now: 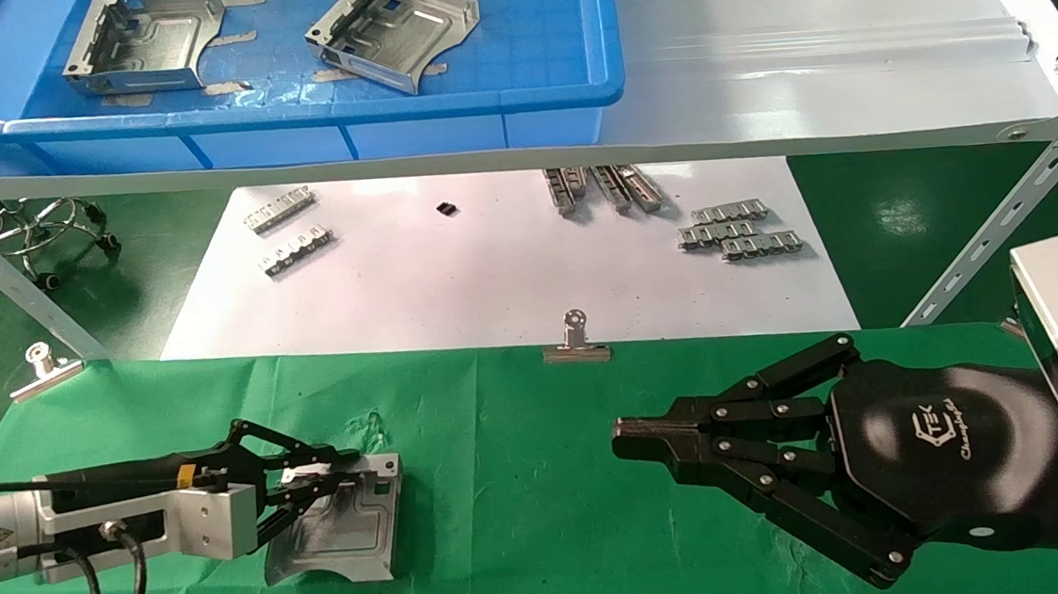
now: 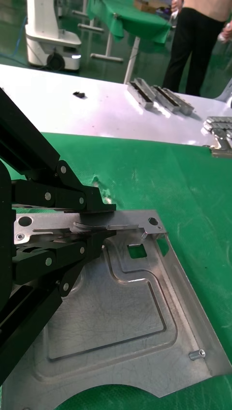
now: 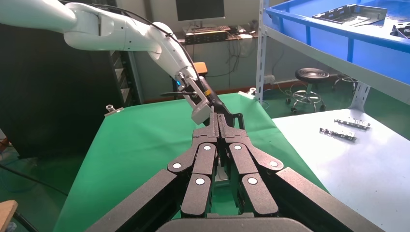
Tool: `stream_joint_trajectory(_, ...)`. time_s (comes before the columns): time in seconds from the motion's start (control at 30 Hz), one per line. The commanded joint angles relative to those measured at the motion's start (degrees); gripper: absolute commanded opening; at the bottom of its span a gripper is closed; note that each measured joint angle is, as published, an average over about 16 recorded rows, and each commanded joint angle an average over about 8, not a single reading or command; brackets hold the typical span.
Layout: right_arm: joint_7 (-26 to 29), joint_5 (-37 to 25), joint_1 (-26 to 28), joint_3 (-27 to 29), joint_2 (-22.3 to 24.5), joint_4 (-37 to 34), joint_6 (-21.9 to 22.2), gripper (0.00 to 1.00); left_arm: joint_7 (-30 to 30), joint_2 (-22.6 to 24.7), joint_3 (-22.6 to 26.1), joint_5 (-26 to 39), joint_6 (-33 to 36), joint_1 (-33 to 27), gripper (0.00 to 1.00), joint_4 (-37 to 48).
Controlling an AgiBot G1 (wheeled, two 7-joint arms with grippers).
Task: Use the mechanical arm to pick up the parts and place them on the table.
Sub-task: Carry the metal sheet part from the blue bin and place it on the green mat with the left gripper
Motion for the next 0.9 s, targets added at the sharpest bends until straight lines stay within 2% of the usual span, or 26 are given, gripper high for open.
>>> stream_joint_trajectory(0.03,0.0,0.0,0.0,0.0,0.0,0.0,0.0,0.0,1.12,0.23,-0.11,-0.03,0.37,-0.13,0.1,0.71)
stream_joint_trajectory(0.23,0.0,0.0,0.0,0.0,0.0,0.0,0.0,0.0,2.57,0.95,0.22,0.59,1.54,-0.9,0.84,3.15)
stream_joint_trajectory(0.3,0.0,0.0,0.0,0.0,0.0,0.0,0.0,0.0,2.58,1.19,0.38,0.84,1.64,-1.09,0.99,3.88)
stream_joint_trajectory(0.6,0.0,0.0,0.0,0.0,0.0,0.0,0.0,0.0,2.13,1.58,0.66,1.26,1.69,-1.6,1.0,5.17)
stream_joint_trajectory(0.9,0.0,0.0,0.0,0.0,0.0,0.0,0.0,0.0,-1.66,0.3,0.92,0.86,3.3,-1.96,1.0,3.77)
